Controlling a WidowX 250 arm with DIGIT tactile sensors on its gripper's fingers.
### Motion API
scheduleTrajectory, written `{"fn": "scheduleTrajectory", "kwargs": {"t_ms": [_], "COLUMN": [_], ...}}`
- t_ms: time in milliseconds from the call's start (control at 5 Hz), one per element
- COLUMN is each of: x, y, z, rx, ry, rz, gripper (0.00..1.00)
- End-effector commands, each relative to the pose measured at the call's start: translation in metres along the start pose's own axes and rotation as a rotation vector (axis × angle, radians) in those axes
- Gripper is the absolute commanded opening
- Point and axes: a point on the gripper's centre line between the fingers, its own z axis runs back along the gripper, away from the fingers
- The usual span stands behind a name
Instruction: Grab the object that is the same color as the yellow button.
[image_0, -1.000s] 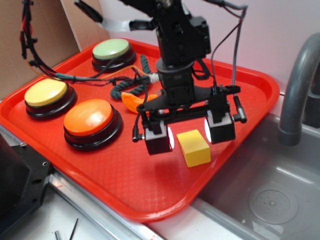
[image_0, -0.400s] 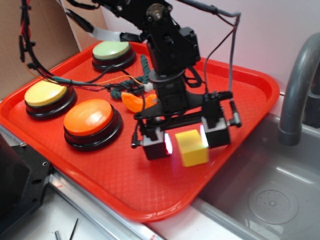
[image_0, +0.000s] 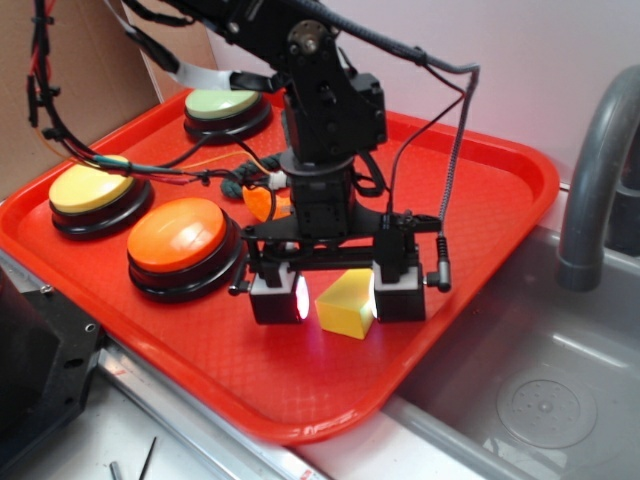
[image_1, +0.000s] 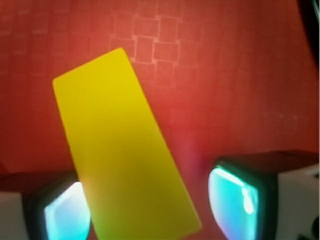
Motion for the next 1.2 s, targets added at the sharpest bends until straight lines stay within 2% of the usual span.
{"fn": "scheduleTrajectory", "kwargs": {"t_ms": [0, 200, 400, 600, 800, 1000], "x": [0.011, 0.011, 0.009, 0.009, 0.014, 0.023], "y": [-0.017, -0.018, -0.019, -0.020, -0.035, -0.049], "z": [-0.002, -0.005, -0.006, 0.002, 0.037, 0.087], "rx": [-0.032, -0.022, -0.028, -0.032, -0.053, 0.019], "ry": [0.048, 0.055, 0.044, 0.034, -0.042, -0.192], "rz": [-0.211, -0.212, -0.179, -0.177, -0.234, -0.374], "gripper": [1.00, 1.00, 0.00, 0.00, 0.00, 0.00]}}
